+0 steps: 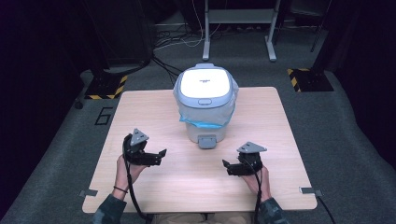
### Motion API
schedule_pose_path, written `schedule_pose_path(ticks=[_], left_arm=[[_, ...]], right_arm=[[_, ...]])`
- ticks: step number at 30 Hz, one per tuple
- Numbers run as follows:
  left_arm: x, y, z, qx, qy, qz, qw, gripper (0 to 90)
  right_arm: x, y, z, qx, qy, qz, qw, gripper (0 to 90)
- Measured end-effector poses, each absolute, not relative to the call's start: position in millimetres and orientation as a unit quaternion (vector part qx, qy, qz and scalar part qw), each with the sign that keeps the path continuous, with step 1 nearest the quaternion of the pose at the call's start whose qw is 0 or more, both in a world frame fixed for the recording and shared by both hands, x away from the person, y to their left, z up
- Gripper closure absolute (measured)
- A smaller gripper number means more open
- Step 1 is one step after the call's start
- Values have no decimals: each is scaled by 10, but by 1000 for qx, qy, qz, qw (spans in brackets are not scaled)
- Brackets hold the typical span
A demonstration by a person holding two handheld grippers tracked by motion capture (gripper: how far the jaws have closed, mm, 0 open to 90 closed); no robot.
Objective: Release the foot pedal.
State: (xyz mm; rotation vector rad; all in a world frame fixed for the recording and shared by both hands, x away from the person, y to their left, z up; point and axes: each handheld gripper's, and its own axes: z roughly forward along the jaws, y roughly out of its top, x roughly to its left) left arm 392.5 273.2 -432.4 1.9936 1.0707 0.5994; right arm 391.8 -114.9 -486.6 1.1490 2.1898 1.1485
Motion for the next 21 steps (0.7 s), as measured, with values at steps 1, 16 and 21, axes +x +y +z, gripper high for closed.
schedule_pose_path(ticks=[1, 16, 21], left_arm=[[3894, 2760, -4385, 782, 426, 236, 388, 7], [3669, 3236, -5161, 768, 506, 202, 335, 0], [3688, 3258, -5292, 771, 510, 218, 313, 0]], right_arm=[[3863, -1208, -4881, 414, 786, 410, 209, 91], [3519, -1899, -5234, 475, 781, 339, 220, 86], [3528, -2006, -5283, 487, 773, 338, 227, 114]])
